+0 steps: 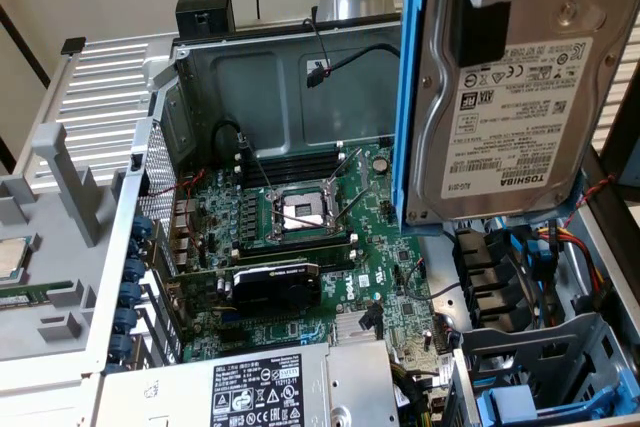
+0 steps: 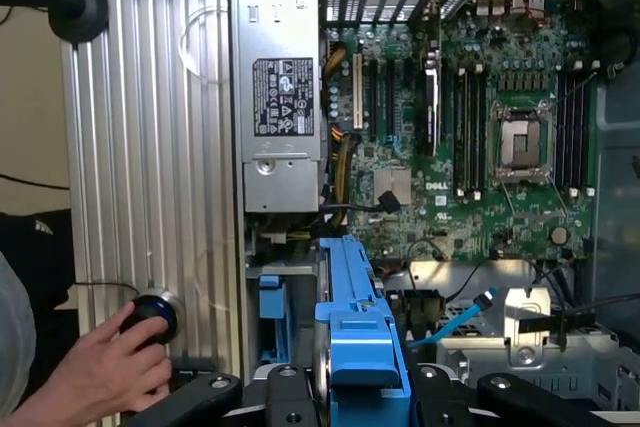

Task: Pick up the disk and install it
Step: 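Insert the disk into the insertion slot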

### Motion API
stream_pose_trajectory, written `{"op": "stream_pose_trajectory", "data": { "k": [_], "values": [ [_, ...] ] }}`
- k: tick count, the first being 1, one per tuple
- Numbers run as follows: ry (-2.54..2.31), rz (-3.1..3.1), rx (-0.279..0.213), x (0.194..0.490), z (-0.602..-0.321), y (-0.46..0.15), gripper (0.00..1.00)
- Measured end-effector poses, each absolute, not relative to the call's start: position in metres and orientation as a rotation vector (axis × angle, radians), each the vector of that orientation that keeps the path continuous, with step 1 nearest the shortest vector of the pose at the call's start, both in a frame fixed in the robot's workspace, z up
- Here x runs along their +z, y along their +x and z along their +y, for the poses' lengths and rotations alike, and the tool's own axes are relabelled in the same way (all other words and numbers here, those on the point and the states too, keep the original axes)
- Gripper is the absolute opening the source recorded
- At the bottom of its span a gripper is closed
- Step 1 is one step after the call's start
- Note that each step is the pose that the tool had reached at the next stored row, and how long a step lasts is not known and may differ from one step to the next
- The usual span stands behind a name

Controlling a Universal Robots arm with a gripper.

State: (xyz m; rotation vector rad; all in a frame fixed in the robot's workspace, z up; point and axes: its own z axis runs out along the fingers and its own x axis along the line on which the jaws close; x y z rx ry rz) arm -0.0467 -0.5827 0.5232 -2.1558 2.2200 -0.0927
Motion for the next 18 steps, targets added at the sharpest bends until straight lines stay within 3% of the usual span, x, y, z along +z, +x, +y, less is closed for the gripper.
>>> {"op": "stream_pose_trajectory", "data": {
  "k": [18],
  "values": [
    [-2.152,2.216,-0.097,0.522,-0.608,-0.023,0.37]
  ]
}}
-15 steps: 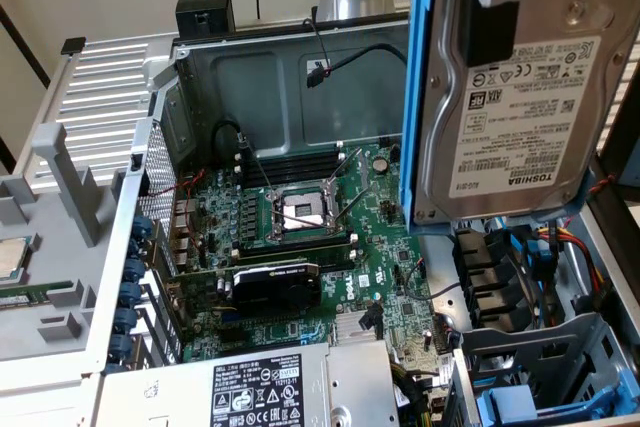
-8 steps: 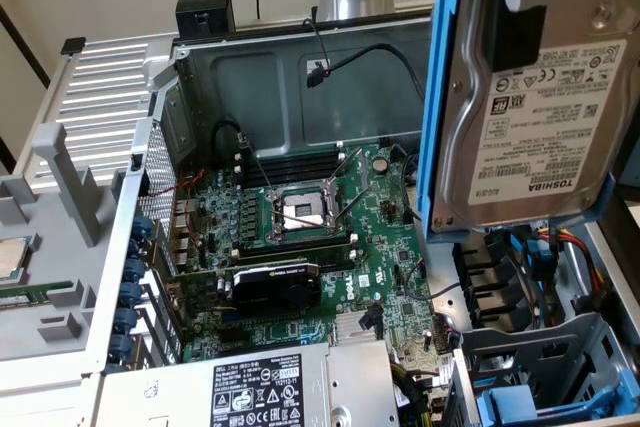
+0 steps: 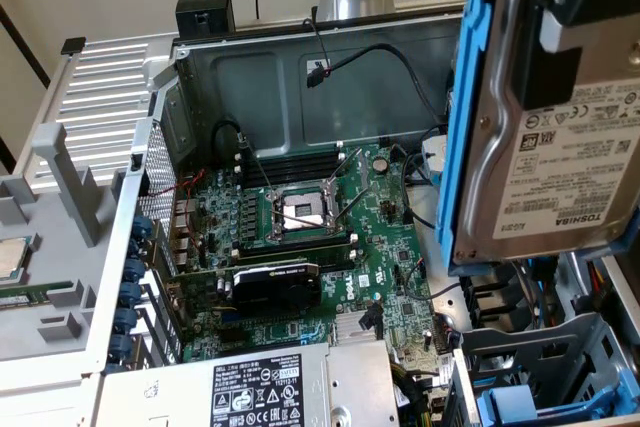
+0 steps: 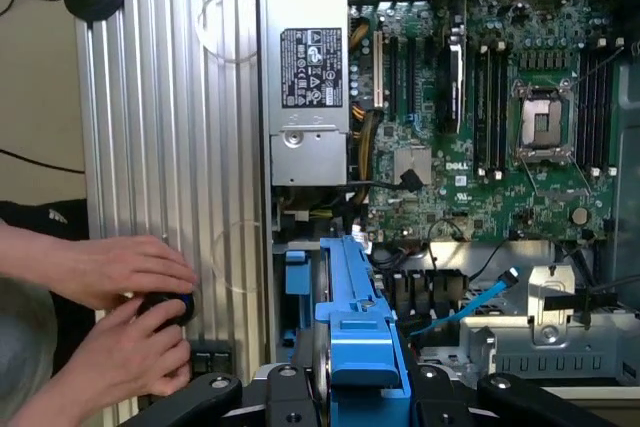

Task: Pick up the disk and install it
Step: 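Insert the disk into the insertion slot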

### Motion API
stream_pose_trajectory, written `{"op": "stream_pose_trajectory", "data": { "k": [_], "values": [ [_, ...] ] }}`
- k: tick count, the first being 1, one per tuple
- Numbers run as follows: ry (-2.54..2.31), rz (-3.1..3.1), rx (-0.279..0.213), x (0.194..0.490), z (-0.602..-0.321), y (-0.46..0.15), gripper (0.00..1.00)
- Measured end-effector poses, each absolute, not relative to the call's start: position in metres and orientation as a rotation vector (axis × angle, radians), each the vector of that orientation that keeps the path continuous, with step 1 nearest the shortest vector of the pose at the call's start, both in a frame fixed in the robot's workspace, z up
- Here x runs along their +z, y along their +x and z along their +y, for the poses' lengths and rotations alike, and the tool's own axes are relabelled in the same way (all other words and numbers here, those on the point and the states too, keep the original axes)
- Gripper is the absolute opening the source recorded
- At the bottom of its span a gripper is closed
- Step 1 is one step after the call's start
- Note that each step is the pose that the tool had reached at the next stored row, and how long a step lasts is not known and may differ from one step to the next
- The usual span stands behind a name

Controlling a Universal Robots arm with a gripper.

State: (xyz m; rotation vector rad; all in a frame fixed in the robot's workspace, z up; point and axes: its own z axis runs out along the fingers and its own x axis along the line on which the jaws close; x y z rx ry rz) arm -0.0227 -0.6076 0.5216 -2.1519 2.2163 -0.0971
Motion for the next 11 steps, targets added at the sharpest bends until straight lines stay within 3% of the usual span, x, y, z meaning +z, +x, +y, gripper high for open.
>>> {"op": "stream_pose_trajectory", "data": {
  "k": [11],
  "values": [
    [-2.147,2.215,-0.092,0.508,-0.62,-0.013,0.37]
  ]
}}
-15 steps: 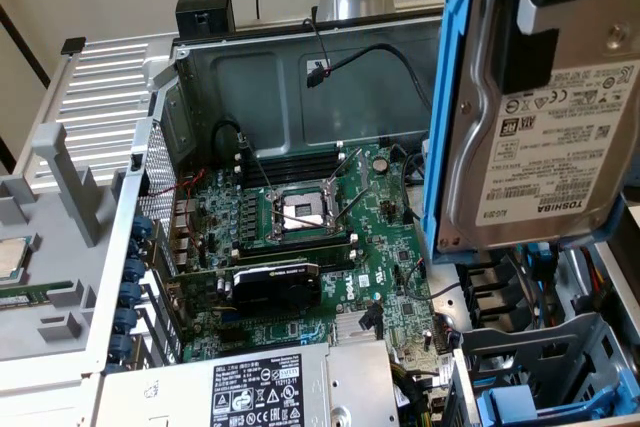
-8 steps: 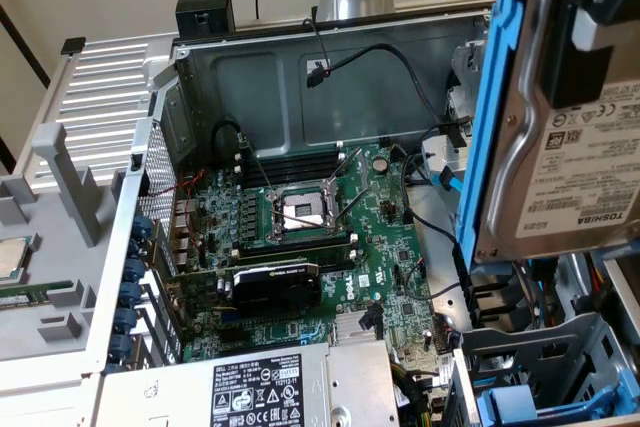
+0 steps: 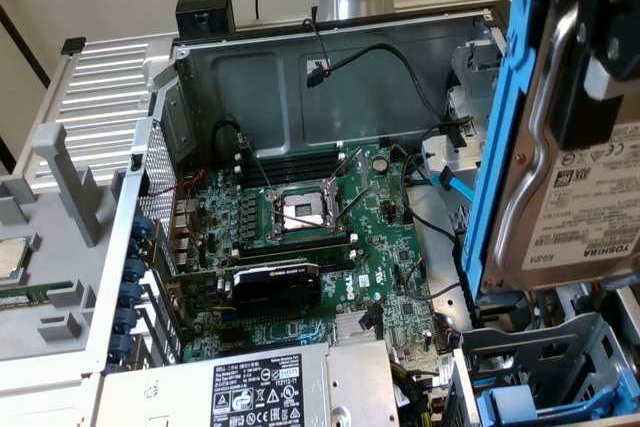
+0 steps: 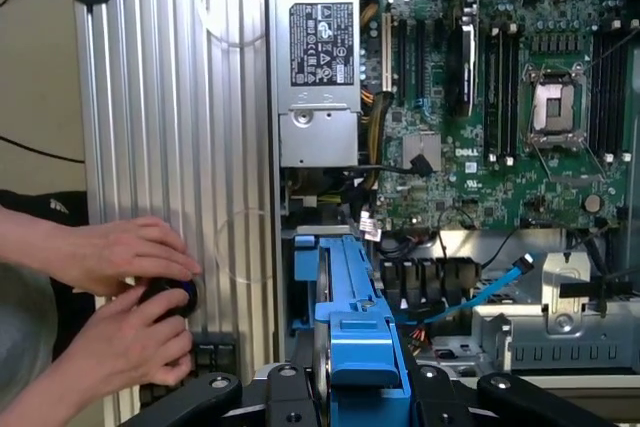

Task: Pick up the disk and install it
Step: 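Insert the disk into the insertion slot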

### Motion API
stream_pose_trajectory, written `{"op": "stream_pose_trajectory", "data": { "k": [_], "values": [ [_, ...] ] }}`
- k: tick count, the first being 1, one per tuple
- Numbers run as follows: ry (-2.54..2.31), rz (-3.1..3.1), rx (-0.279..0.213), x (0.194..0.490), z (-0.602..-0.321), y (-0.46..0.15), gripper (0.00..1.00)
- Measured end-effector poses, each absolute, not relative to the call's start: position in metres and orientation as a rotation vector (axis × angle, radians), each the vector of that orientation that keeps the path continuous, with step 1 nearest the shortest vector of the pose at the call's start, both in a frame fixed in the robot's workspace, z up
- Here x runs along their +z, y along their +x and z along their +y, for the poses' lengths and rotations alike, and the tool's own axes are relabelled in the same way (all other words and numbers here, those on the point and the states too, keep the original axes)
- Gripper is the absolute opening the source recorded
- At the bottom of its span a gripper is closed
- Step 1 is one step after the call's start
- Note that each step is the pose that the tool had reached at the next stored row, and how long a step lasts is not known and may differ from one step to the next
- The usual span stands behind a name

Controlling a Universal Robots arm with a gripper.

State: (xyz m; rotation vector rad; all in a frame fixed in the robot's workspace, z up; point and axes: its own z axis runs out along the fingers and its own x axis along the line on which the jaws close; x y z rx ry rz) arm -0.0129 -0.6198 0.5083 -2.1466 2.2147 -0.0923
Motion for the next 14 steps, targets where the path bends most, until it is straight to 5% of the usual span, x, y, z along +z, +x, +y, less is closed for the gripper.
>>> {"op": "stream_pose_trajectory", "data": {
  "k": [14],
  "values": [
    [-2.139,2.219,-0.088,0.483,-0.631,-0.003,0.37]
  ]
}}
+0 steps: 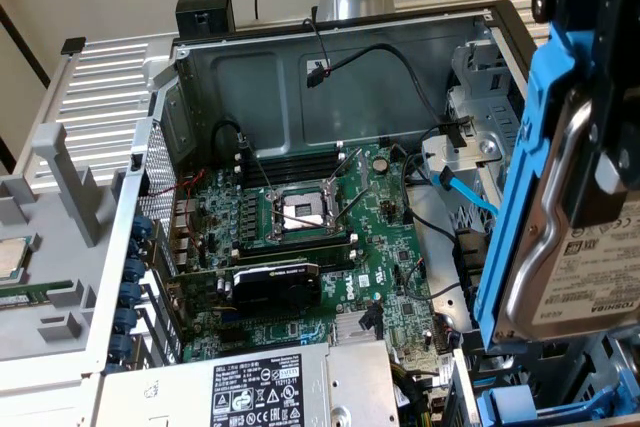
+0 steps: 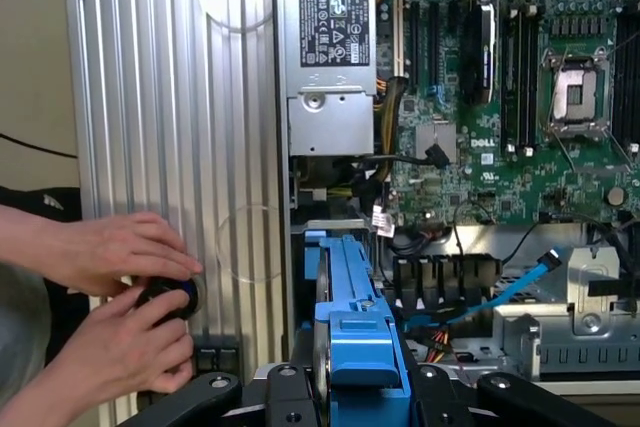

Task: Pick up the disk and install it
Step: 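Insert the disk into the insertion slot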

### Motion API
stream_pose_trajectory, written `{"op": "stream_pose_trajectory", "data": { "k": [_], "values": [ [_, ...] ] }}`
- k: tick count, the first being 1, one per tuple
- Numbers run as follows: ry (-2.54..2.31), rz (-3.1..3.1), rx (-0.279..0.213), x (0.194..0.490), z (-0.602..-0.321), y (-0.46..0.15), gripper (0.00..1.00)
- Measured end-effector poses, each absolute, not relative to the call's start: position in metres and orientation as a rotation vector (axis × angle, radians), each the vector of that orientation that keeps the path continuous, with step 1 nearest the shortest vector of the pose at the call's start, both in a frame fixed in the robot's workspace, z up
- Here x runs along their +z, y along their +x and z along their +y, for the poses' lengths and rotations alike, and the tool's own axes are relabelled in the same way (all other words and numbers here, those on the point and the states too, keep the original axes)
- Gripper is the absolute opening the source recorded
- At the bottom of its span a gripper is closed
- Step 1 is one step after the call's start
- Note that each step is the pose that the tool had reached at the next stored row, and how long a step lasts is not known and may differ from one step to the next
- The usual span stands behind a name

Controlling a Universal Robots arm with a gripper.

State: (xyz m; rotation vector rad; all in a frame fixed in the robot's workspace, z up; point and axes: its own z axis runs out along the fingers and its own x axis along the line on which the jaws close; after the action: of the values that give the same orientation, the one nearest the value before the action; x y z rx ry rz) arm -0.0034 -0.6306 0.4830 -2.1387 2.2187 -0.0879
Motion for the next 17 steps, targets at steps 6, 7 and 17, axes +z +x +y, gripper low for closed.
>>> {"op": "stream_pose_trajectory", "data": {
  "k": [6,7,17],
  "values": [
    [-2.137,2.22,-0.088,0.472,-0.633,-0.001,0.37],
    [-2.137,2.22,-0.088,0.47,-0.633,-0.001,0.37],
    [-2.137,2.221,-0.087,0.456,-0.63,0.005,0.37]
  ]
}}
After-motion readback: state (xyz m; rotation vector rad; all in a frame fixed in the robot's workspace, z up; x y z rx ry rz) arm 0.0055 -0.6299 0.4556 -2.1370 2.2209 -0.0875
